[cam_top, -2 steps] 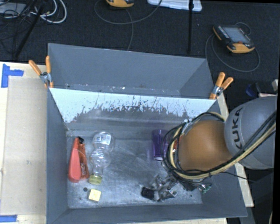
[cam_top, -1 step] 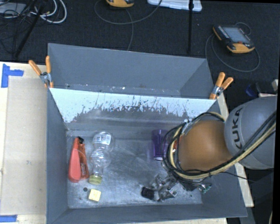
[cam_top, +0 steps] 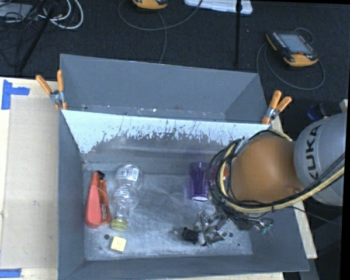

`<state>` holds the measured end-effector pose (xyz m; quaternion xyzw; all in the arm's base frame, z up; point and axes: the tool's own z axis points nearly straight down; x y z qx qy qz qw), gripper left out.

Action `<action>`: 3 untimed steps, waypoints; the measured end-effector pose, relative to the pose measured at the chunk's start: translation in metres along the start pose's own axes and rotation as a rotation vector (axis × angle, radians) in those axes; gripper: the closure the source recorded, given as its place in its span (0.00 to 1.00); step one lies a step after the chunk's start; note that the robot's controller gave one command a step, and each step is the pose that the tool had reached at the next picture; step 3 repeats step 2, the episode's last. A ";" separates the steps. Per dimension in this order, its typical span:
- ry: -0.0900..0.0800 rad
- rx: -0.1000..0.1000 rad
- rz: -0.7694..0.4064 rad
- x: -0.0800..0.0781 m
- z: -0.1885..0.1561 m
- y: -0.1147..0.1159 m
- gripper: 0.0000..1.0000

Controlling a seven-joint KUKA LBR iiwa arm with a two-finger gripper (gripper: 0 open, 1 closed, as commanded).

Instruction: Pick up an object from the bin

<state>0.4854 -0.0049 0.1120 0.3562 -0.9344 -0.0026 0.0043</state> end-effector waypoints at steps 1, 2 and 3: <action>-0.006 0.005 -0.016 0.005 -0.052 -0.029 1.00; -0.004 0.003 0.012 0.013 -0.109 -0.022 1.00; -0.004 0.003 0.012 0.013 -0.109 -0.022 1.00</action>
Offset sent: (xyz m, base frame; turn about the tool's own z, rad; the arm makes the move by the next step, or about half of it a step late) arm 0.0024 -0.0218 0.1191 0.0156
